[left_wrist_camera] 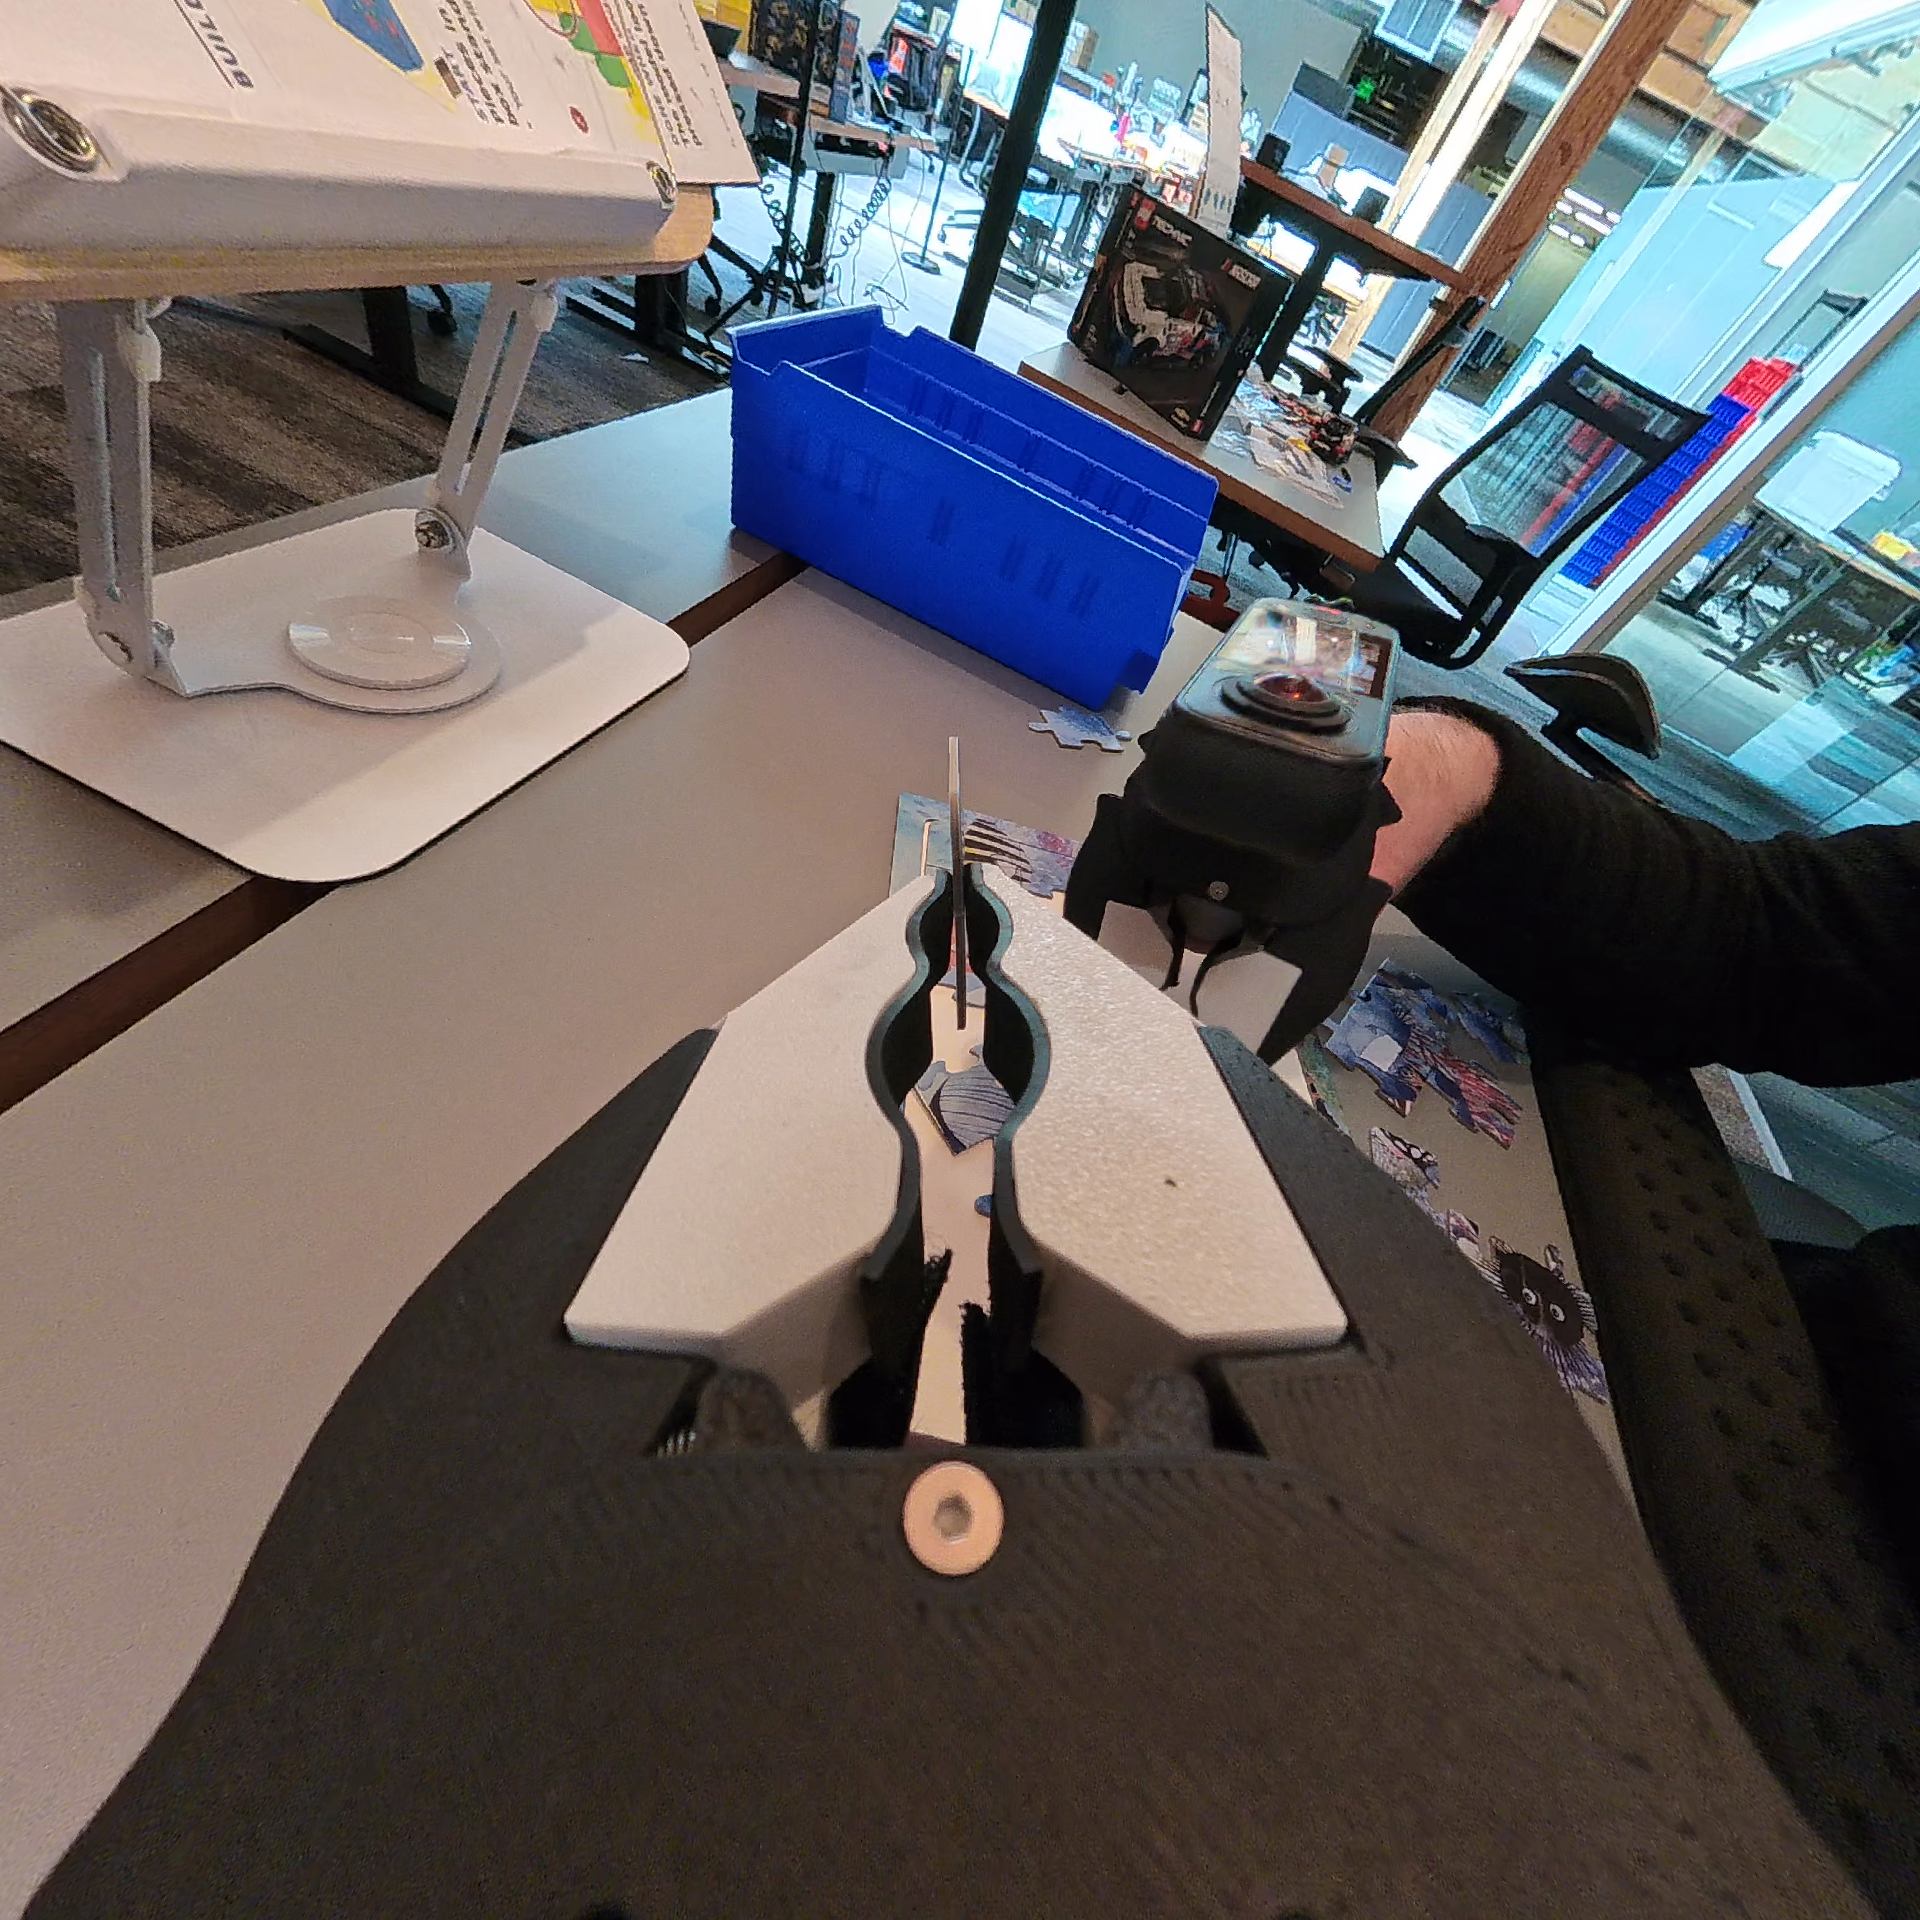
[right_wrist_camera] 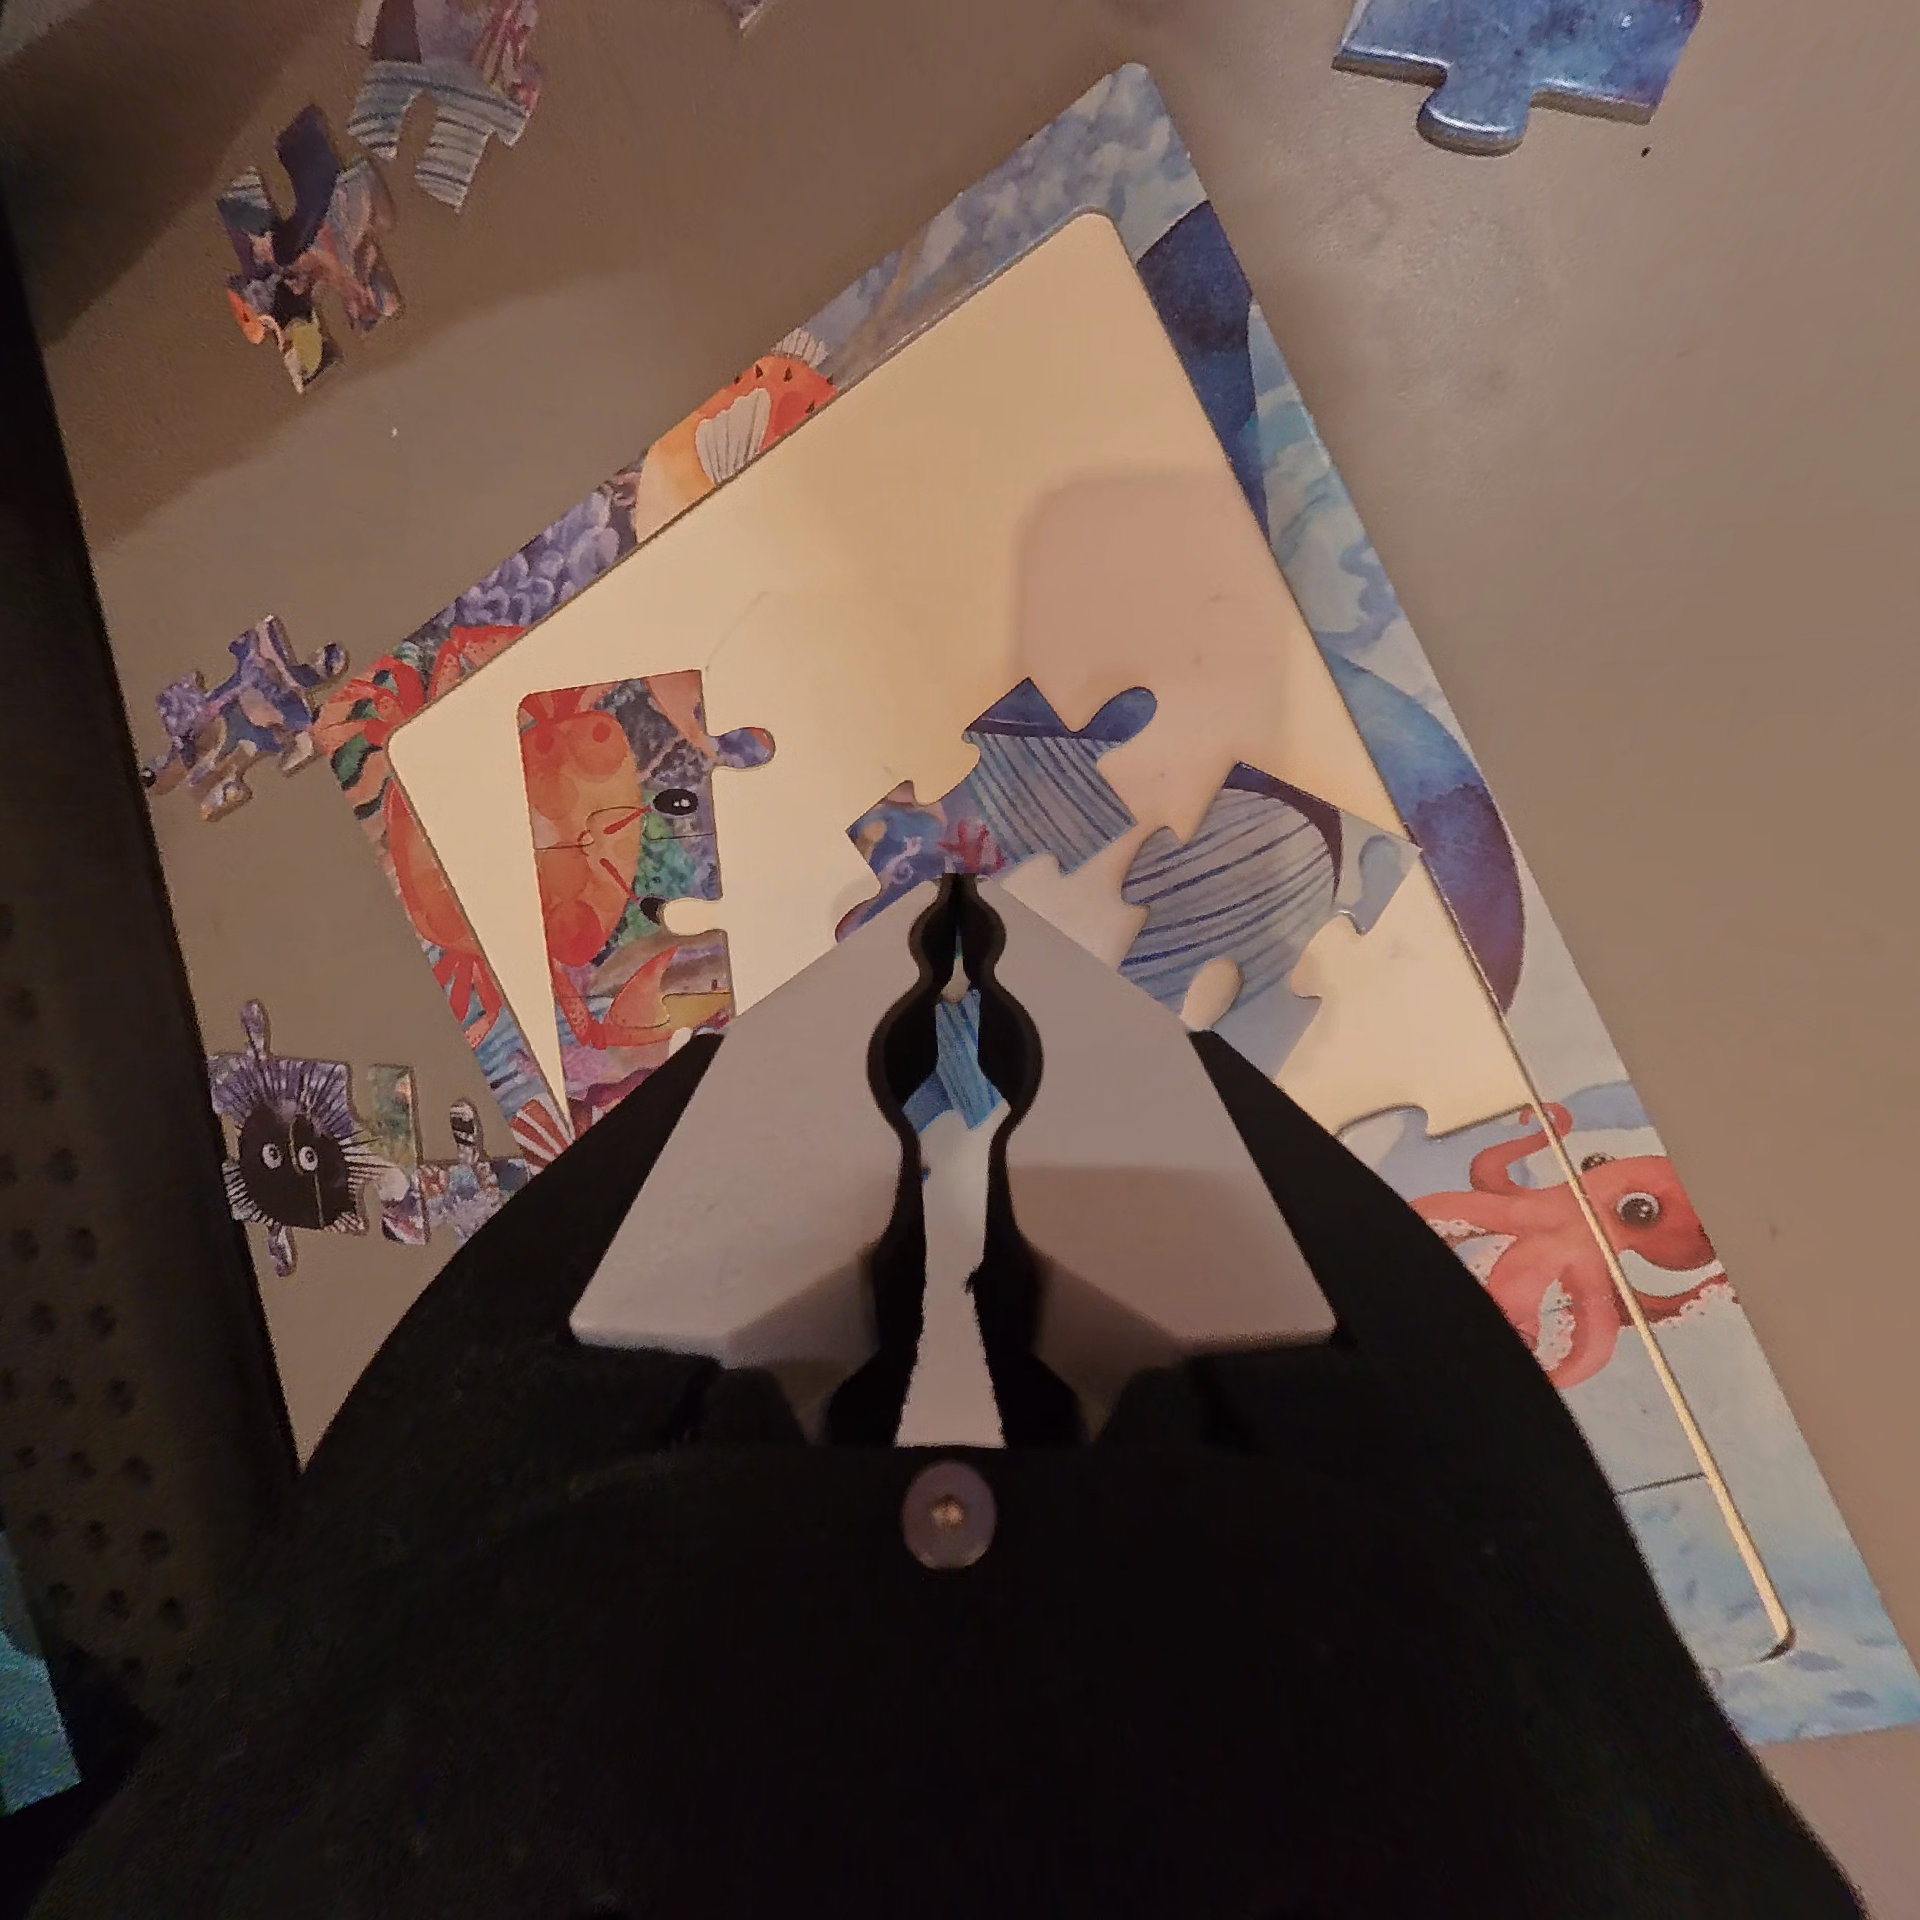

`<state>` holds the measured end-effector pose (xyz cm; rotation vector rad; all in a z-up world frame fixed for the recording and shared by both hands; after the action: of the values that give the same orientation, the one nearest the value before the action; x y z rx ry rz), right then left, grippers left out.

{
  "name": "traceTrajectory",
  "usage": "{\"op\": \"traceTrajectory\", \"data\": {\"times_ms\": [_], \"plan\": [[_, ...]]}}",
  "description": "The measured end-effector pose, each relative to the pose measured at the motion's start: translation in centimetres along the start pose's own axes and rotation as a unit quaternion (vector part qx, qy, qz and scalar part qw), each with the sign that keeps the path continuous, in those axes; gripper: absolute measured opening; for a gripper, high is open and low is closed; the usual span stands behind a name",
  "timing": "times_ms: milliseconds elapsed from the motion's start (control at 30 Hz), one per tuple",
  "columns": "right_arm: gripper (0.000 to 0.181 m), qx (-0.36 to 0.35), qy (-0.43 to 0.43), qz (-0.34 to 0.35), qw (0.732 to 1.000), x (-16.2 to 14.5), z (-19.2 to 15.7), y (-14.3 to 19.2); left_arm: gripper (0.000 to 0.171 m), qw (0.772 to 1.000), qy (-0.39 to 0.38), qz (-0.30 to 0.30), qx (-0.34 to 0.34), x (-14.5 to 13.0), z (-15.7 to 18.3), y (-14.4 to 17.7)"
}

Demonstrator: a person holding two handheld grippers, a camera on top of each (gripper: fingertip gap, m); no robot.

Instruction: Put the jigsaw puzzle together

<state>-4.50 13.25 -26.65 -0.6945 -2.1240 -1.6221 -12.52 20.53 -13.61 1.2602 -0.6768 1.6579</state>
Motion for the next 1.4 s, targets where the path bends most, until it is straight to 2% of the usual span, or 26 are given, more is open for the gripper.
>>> {"op": "traceTrajectory", "data": {"times_ms": [100,167,267,533,833,1000,1233,1400], "plan": [[0.000,0.016,-0.001,0.003,1.000,0.0,-0.4,0.3,0.000,1.000,0.000,-0.001,0.000,0.0,0.0,0.0],[0.008,0.015,0.003,0.004,1.000,-0.1,-0.3,0.5,0.000,1.000,0.000,-0.001,-0.001,0.0,0.0,-0.1],[0.032,0.004,0.014,0.006,1.000,-0.1,0.0,0.9,0.000,1.000,0.000,-0.002,-0.001,-0.1,0.0,-0.1],[0.035,0.002,0.028,0.012,1.000,-0.6,0.2,2.4,0.000,1.000,0.000,-0.005,-0.001,-0.2,0.0,-0.2],[0.041,0.000,0.056,-0.019,0.998,-0.8,-0.4,0.6,0.000,1.000,0.000,-0.006,-0.001,-0.3,0.0,-0.3],[0.041,-0.012,0.061,-0.003,0.998,-0.2,-0.2,0.7,0.000,1.000,0.000,-0.004,0.000,-0.2,0.0,-0.2],[0.064,-0.029,0.113,0.035,0.993,1.0,0.0,0.0,0.000,1.000,0.000,-0.007,-0.001,-0.3,0.0,-0.4],[0.064,-0.035,0.121,0.032,0.992,0.9,0.2,-0.9,0.000,1.000,0.002,-0.007,0.000,-0.4,-0.1,-0.4]]}}
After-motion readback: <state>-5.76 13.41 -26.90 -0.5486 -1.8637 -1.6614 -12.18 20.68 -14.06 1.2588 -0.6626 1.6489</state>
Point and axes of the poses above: each gripper's, where its closed fingertips meet, y back along the fingers, x out of its top, z = x × y across the jaws, the point moved 2 cm from there along y, back along the fingers, and after that the axes turned 10 degrees about z, right-handed, at the moved point
